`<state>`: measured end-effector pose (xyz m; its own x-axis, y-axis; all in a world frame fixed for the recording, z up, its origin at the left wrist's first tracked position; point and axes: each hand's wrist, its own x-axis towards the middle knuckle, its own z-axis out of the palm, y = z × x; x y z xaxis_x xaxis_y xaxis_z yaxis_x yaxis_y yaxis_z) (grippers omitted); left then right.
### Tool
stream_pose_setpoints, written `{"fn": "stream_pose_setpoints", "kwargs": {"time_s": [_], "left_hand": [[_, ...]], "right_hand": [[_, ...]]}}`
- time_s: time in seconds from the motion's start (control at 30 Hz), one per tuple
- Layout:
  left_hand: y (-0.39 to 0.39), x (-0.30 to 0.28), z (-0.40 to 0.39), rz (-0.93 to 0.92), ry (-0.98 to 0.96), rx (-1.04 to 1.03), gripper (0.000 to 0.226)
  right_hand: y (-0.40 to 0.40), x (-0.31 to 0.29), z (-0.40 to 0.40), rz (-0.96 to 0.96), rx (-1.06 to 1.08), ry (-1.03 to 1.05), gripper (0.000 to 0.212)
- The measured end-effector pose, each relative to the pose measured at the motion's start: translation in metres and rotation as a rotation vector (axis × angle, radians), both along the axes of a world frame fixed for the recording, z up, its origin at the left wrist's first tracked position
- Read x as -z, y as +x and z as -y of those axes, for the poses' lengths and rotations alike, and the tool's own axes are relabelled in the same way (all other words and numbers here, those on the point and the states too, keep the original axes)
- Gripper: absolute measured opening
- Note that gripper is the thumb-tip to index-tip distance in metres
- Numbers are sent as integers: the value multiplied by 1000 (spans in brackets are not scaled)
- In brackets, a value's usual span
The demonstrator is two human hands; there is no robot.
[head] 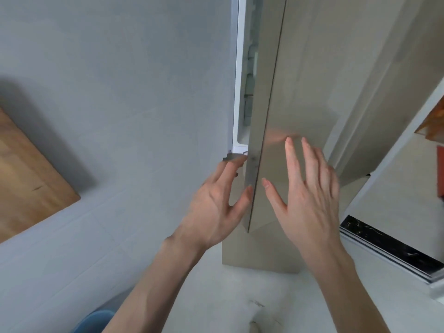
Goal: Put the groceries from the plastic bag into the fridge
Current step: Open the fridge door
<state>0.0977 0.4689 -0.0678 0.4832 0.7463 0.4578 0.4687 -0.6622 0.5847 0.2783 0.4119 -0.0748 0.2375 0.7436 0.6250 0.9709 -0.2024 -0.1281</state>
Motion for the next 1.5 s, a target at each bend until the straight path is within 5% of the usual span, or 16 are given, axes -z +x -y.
{"fn": "stream_pose_setpoints", "kwargs": {"time_s": [0.27,0.43,0.63,1.27,1.5], "left_hand": [[-38,18,32,-246,218,-101,48],[-44,18,41,-259,241,-136,51],[-37,15,46,-216,232,-173,53],[6,14,75,-220,225,-108,52],[16,22,88,-222,232,-124,48]], "right_hand": [[-43,-4,80,7,156,95,72],[-62,-15,97,50,-2,220,58],[-39,-19,87,44,-204,23,61],[2,-18,162,4,232,-79,65],[25,-8,164,-16,95,-228,66]]}}
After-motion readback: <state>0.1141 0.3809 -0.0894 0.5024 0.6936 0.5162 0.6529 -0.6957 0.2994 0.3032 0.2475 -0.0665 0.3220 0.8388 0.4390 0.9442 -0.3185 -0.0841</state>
